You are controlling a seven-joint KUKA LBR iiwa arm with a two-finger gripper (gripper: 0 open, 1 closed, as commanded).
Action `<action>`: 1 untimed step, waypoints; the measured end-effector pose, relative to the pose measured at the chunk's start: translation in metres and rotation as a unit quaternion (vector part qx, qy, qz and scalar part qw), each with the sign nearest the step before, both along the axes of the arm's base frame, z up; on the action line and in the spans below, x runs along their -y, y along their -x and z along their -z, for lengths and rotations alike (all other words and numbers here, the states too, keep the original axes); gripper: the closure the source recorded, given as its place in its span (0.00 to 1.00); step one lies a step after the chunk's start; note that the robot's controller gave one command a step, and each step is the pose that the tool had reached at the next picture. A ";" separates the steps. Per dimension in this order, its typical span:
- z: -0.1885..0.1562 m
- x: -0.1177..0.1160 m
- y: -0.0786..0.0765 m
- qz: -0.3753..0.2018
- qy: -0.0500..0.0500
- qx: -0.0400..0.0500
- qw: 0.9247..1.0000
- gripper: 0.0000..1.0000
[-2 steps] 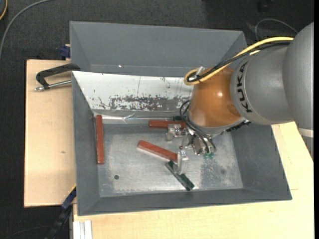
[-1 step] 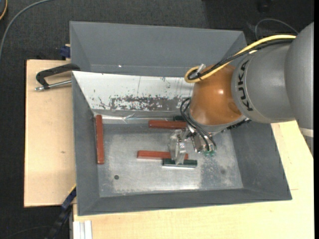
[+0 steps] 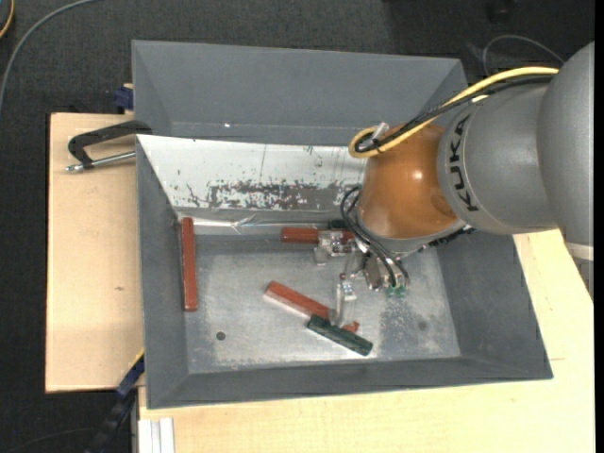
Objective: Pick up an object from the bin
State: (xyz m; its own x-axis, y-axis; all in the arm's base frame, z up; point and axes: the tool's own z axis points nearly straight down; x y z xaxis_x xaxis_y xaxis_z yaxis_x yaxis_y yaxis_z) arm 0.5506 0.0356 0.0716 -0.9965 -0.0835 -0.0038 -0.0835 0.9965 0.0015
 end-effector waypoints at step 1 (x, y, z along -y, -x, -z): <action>0.000 -0.070 0.021 -0.011 -0.001 -0.002 1.000 0.00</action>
Offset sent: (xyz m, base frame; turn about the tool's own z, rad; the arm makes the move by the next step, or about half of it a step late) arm -0.0204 0.0637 -0.0015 -0.0134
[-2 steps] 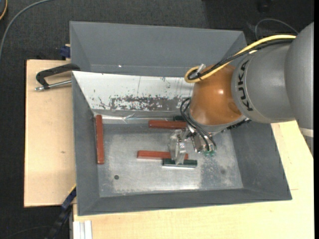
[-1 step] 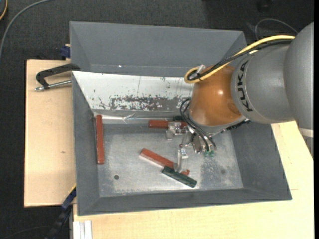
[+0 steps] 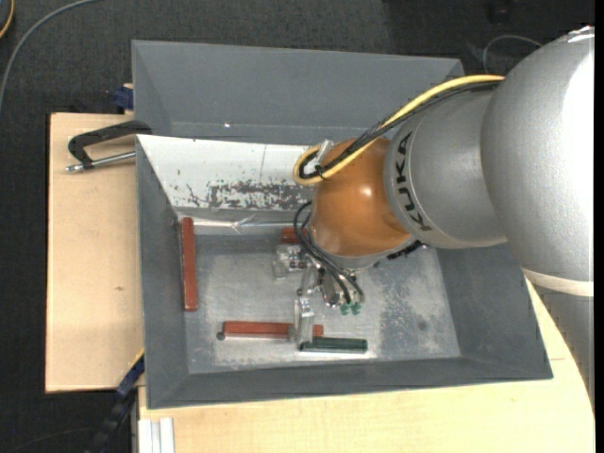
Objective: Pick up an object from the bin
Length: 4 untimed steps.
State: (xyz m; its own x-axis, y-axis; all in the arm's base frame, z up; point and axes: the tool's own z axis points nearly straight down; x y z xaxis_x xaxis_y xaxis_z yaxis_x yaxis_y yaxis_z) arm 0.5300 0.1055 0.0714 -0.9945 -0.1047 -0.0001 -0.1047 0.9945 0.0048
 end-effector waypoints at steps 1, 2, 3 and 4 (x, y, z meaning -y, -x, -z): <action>0.001 -0.047 0.032 -0.103 0.001 0.000 0.995 0.00; 0.001 -0.046 0.031 -0.101 0.002 0.000 0.995 1.00; -0.118 -0.066 -0.003 -0.296 0.001 0.008 0.955 1.00; -0.159 -0.087 0.009 -0.284 0.001 0.007 0.959 1.00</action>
Offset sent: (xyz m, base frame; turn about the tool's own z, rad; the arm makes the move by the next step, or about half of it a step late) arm -0.0312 0.0445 -0.0014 -0.2035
